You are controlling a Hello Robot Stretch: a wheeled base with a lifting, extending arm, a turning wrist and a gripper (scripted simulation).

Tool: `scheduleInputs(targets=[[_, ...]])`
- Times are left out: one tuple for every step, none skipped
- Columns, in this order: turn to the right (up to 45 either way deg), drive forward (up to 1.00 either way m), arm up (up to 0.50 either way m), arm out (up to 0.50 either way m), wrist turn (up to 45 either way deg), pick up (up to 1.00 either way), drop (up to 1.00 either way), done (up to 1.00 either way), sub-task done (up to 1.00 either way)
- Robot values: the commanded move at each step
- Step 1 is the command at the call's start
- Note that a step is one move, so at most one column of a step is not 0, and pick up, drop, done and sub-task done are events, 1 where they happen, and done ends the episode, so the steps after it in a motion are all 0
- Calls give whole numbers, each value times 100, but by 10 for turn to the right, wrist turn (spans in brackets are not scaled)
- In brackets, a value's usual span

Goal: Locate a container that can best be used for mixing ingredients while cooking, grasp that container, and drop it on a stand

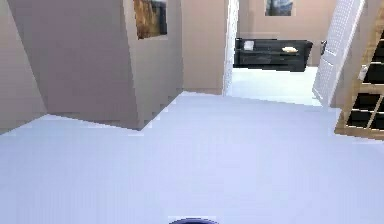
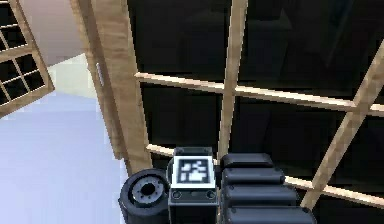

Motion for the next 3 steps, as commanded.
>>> scheduleInputs(targets=[[0, 55, 0, 0, 0, 0, 0, 0, 0], [210, 0, 0, 0, 0, 0, 0, 0, 0], [0, 100, 0, 0, 0, 0, 0, 0, 0]])
